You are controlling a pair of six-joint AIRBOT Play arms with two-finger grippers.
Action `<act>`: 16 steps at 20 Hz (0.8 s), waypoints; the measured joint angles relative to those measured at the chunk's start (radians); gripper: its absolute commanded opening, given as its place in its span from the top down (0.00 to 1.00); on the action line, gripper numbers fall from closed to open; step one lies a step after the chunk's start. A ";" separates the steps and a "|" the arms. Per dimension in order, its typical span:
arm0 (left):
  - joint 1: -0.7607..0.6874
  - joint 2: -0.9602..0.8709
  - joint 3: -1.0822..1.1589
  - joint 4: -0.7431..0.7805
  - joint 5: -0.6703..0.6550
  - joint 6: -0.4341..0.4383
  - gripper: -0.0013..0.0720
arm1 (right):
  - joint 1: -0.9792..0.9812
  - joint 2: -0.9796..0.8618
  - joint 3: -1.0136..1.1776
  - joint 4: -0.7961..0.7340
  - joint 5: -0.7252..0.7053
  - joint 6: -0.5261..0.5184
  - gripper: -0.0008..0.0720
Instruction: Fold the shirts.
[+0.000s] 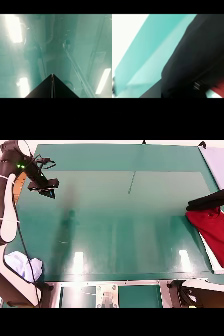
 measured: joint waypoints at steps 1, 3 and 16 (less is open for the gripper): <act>0.000 0.000 0.000 -0.001 0.000 0.000 0.94 | -0.028 0.019 0.000 -0.071 0.018 0.027 0.97; 0.000 0.000 0.000 -0.007 0.000 0.000 0.94 | -0.064 0.051 -0.008 -0.246 0.050 0.075 0.97; -0.001 0.000 0.000 -0.030 0.005 0.000 0.95 | -0.102 0.079 -0.550 -0.853 -0.004 0.219 0.21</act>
